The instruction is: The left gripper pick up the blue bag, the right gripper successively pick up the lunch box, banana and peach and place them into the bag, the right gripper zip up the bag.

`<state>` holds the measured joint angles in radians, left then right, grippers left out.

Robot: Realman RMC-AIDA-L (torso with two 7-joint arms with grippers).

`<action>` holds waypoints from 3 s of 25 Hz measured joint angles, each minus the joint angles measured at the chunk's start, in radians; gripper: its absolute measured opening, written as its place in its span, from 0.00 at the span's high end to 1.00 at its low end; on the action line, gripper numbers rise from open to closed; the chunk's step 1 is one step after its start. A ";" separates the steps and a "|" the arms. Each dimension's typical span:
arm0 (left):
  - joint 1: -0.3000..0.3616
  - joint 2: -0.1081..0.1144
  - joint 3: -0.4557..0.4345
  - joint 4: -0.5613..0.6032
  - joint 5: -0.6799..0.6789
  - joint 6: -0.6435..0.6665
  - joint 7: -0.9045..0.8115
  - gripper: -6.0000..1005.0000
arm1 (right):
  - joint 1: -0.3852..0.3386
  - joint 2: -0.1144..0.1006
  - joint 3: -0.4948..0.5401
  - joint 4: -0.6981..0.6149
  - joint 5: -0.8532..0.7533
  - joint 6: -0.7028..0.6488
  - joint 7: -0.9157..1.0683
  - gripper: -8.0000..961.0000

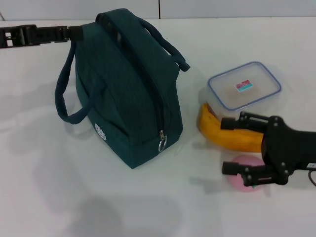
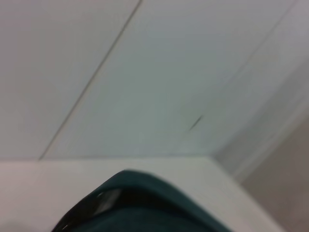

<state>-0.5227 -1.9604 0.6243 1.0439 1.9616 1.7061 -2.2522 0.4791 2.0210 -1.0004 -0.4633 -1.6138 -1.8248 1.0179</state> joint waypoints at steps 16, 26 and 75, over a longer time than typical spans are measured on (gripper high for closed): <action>-0.048 -0.056 0.161 0.213 0.219 0.011 -0.409 0.20 | -0.022 -0.005 0.002 0.008 0.058 0.001 -0.033 0.10; -0.076 -0.042 0.163 0.217 0.196 0.026 -0.503 0.21 | -0.022 -0.005 -0.005 0.009 0.052 0.024 -0.040 0.10; -0.061 -0.073 0.230 0.232 0.365 0.107 -0.576 0.96 | -0.049 -0.041 0.014 0.007 0.067 0.115 -0.016 0.10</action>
<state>-0.5838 -2.0331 0.8538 1.2761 2.3262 1.8134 -2.8281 0.4297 1.9800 -0.9860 -0.4562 -1.5468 -1.7101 1.0016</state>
